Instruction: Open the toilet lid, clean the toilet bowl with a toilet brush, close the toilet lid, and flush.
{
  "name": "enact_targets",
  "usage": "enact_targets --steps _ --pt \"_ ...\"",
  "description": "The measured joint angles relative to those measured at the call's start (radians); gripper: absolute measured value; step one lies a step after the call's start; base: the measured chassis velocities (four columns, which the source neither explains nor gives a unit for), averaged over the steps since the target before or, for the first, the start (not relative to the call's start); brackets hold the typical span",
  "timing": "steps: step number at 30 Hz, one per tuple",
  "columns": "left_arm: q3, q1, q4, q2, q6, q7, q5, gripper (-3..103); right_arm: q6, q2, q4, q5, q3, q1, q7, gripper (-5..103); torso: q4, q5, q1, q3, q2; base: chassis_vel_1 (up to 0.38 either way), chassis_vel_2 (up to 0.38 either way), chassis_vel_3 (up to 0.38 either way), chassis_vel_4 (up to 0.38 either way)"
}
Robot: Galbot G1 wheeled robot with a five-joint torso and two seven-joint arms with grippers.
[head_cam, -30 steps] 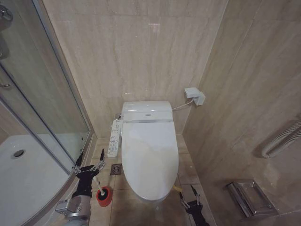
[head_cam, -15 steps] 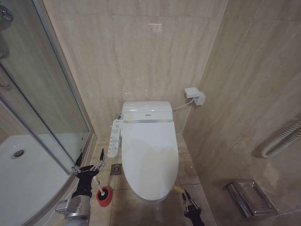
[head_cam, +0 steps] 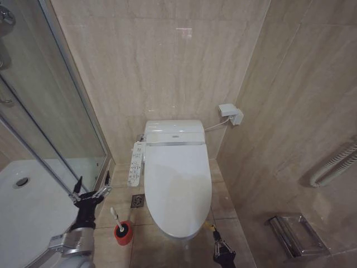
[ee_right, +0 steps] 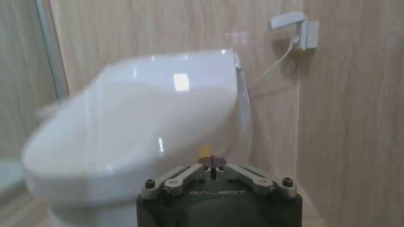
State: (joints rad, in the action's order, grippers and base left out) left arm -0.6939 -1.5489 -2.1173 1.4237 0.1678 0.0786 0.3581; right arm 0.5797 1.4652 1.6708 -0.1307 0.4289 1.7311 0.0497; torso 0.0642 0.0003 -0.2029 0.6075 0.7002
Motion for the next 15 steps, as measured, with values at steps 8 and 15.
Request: enact_targets --steps 8,15 --pt "-0.025 0.007 0.017 -0.008 0.001 0.002 0.015 100 0.023 0.005 0.149 -0.047 -0.033 0.067 -0.028 0 0.0 0.0002 0.0 0.0 0.0 0.0 0.0 0.0 0.0" --pt "-0.04 0.021 0.045 -0.015 0.001 0.003 0.017 100 0.028 -0.004 0.302 -0.065 -0.052 0.099 -0.089 0 0.0001 0.0001 0.0 0.0 0.0 0.0 0.0 0.0 0.0"
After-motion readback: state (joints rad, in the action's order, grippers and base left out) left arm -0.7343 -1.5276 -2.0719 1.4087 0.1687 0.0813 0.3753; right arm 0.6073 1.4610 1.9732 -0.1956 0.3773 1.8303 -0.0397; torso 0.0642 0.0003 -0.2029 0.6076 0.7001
